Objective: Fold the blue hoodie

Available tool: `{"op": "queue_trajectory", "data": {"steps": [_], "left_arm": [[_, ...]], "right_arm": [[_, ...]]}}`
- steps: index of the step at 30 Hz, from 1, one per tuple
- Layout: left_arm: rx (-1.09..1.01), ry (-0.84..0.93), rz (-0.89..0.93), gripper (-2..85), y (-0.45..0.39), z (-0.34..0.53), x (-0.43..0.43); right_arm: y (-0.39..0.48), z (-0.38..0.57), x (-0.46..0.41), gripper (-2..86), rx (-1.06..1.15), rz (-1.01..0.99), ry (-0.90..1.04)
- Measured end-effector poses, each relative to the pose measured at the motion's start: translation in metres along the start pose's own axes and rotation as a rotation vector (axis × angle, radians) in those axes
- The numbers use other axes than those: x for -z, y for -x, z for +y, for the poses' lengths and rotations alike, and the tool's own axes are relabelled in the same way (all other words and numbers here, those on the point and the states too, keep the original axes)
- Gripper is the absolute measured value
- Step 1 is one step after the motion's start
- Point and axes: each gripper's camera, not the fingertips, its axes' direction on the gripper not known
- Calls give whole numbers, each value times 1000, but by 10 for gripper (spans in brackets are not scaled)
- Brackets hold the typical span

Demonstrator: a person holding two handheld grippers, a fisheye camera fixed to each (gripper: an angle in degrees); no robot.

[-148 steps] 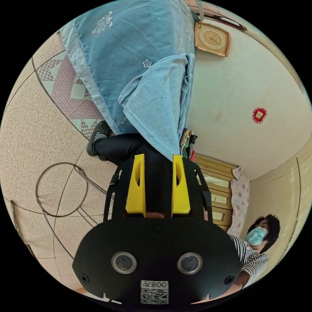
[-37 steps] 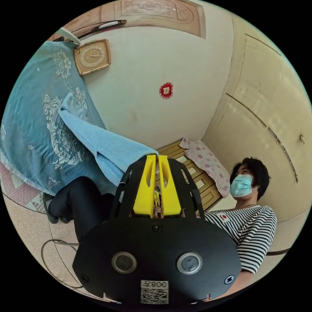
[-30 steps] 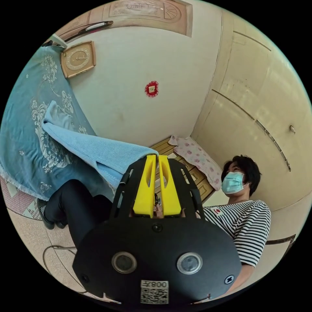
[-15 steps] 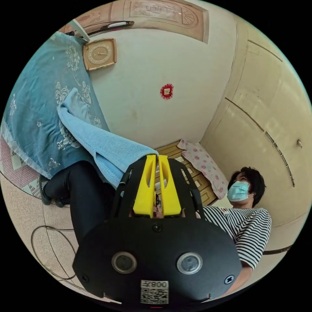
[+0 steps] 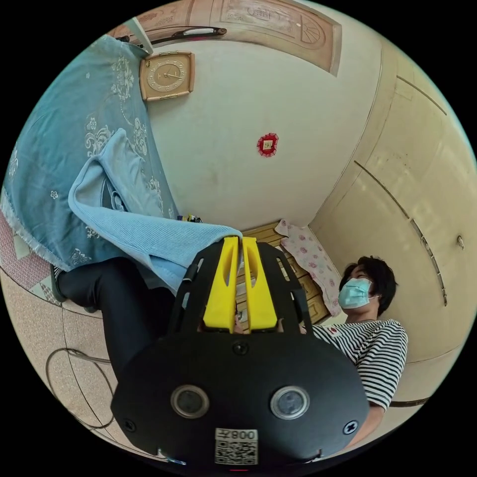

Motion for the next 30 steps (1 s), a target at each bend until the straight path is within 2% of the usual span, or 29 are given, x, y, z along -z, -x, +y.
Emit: {"op": "queue_trajectory", "data": {"steps": [12,17,26,30], "left_arm": [[-7,124,-152,16,24,-205,-104],[59,135,-300,19,63,-290,-154],[218,159,-539,46,139,-379,-205],[241,124,-549,73,151,-402,-211]], "right_arm": [[-25,-179,-106,19,-27,133,62],[-65,-260,-156,19,-105,243,100],[-147,-359,-230,21,-272,393,191],[-179,-381,-245,22,-374,451,227]]}}
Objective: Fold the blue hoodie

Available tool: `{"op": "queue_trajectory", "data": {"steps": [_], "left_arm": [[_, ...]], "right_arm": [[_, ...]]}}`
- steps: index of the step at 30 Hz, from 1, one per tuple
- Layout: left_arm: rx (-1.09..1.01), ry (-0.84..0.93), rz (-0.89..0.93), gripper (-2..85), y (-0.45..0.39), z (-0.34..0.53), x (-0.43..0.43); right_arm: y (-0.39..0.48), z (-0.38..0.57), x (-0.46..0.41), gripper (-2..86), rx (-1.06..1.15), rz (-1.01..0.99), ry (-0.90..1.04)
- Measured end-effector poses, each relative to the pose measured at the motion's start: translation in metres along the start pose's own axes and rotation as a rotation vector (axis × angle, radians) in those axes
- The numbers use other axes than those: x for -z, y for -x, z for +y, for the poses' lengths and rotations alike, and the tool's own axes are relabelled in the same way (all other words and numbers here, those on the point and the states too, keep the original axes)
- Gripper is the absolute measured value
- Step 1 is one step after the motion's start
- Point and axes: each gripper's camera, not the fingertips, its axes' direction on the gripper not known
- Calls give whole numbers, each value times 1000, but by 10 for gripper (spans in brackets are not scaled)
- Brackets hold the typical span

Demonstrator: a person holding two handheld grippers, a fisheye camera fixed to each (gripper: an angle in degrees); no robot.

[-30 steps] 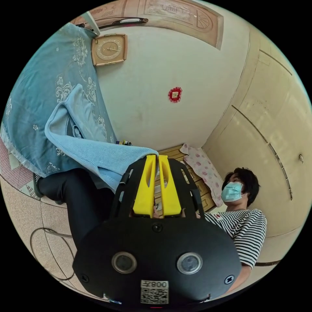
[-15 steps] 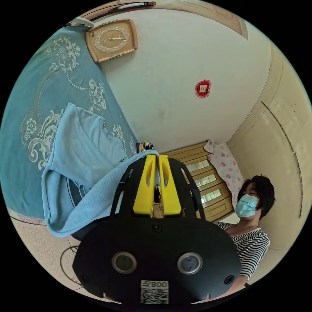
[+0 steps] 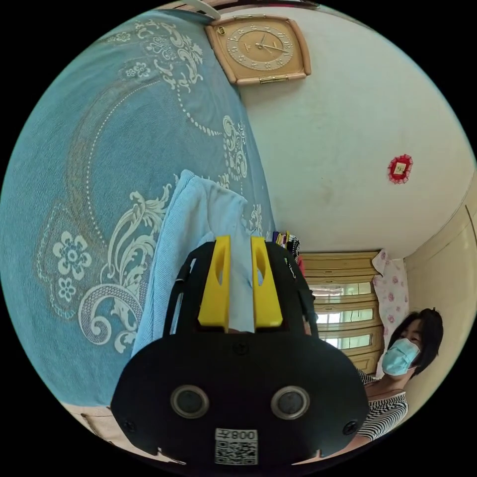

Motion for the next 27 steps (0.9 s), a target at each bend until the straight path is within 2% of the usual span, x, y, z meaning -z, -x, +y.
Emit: {"op": "queue_trajectory", "data": {"steps": [3,6,12,14,16,18,21,23,27], "left_arm": [[-55,-21,21,82,-14,-10,5],[-179,77,-103,99,-45,-2,-1],[-432,325,-550,123,-94,29,-57],[-498,370,-743,90,-106,27,-80],[-526,360,-857,48,-114,23,-87],[-534,348,-850,37,-122,17,-85],[-497,226,-821,29,-132,3,-59],[-367,104,-738,26,-120,-13,-25],[-94,-5,-530,23,-73,-27,14]], "right_arm": [[1,-10,-3,22,-12,-17,2],[8,-11,-1,20,3,-31,0],[24,-1,5,9,43,-43,-41],[28,1,8,6,42,-36,-58],[35,2,10,4,51,-18,-66],[47,4,9,2,83,18,-55],[63,9,2,1,139,82,-22],[70,11,-4,1,171,129,-1],[79,15,-16,1,213,226,17]]}}
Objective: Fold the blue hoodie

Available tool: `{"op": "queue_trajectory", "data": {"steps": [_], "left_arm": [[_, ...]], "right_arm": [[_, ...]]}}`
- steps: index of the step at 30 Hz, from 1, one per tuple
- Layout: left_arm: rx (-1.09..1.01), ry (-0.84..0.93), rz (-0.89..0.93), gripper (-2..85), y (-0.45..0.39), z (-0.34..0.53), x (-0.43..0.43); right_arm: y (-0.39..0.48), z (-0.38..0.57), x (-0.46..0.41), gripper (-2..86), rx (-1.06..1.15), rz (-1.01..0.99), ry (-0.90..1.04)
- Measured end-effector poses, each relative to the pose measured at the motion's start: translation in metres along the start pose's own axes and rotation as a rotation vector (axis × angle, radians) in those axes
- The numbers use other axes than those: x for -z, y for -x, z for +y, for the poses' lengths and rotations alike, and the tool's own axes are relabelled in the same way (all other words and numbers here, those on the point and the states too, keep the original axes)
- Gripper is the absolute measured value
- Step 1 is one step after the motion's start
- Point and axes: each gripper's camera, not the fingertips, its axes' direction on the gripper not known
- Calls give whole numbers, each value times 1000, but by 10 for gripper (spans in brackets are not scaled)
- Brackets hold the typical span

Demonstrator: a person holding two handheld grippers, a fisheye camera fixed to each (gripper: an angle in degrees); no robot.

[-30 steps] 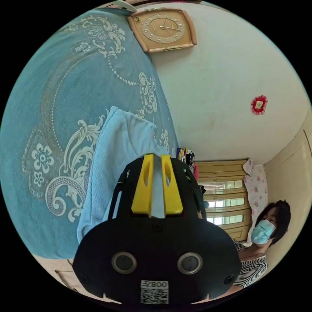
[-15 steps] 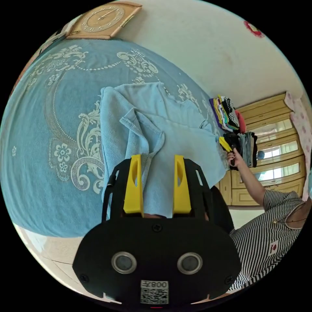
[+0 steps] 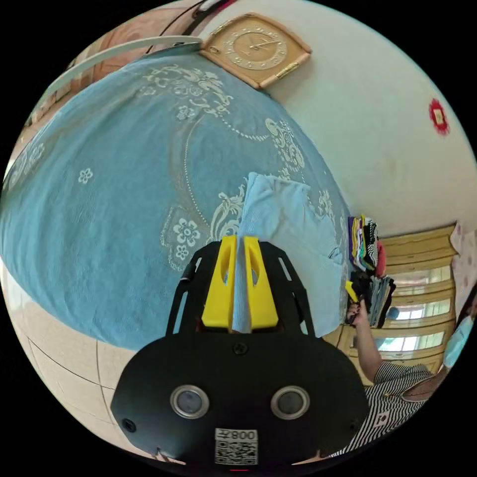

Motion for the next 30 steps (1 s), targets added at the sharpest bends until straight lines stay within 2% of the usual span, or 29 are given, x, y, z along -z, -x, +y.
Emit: {"op": "queue_trajectory", "data": {"steps": [3,6,8,12,15,19,26,30], "left_arm": [[18,-79,44,18,6,4,9],[-122,-58,66,10,-21,2,5],[-238,3,-4,6,-46,-4,-8],[-272,151,-237,3,-55,-19,-39],[-211,128,-172,3,-47,-24,-33],[-255,87,-107,5,-47,-10,-8],[-184,56,45,39,-9,42,39],[-89,44,63,76,17,66,57]], "right_arm": [[12,-2,-8,1,38,47,28],[26,-8,-16,0,86,156,49],[33,-12,-21,0,107,228,51],[31,-23,-33,0,86,389,66],[31,-23,-24,-1,47,365,21],[44,-7,-10,0,102,353,9],[27,82,36,4,63,183,-42],[7,140,63,18,14,87,-95]]}}
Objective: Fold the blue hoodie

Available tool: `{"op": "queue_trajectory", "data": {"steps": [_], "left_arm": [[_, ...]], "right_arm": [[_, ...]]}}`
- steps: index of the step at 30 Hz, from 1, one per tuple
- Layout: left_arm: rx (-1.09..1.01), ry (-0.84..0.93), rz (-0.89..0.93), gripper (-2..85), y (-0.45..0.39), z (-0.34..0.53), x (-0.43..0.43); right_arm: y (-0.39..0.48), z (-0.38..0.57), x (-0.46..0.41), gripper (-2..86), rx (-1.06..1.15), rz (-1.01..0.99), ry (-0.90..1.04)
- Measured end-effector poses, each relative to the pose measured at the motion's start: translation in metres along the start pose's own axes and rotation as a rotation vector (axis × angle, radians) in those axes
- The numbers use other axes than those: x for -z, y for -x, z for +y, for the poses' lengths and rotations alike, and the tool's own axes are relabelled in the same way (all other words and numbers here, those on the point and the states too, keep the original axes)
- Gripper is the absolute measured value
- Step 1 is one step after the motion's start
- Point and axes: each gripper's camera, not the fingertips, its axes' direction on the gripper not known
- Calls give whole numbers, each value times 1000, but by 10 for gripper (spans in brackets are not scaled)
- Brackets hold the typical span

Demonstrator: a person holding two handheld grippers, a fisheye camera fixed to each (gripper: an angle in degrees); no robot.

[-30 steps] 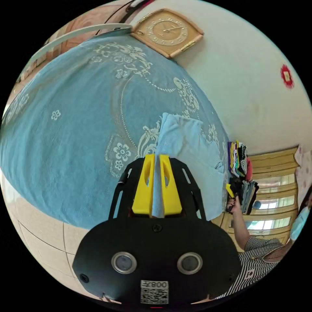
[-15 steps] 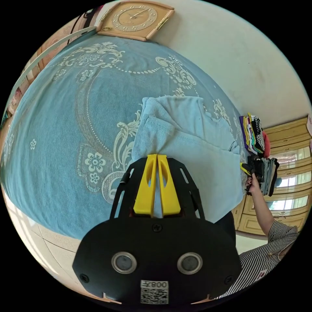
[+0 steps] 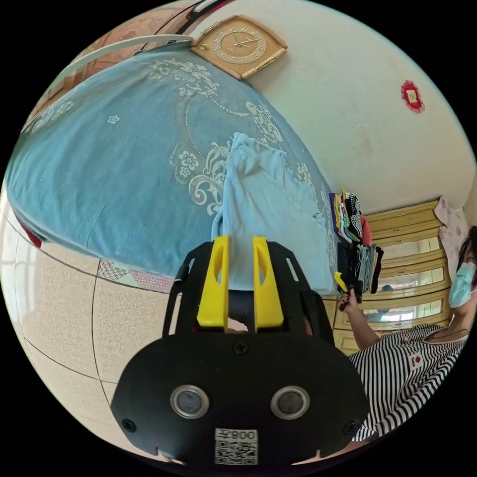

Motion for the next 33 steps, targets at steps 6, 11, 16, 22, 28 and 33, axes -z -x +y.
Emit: {"op": "queue_trajectory", "data": {"steps": [6,11,16,22,28,33], "left_arm": [[36,-12,54,90,5,4,9],[-175,93,1,105,-50,-49,-22],[-266,121,-104,121,-88,-97,-43],[-232,50,-266,130,-91,-135,-38],[-193,126,-339,121,-83,-150,-56],[-216,155,-367,72,-95,-149,-63]], "right_arm": [[6,16,5,48,20,-15,10],[62,-37,-29,68,208,73,102],[107,-93,-64,74,304,265,144],[118,-130,-102,80,321,519,194],[122,-129,-129,74,317,585,198],[137,-115,-138,71,343,640,179]]}}
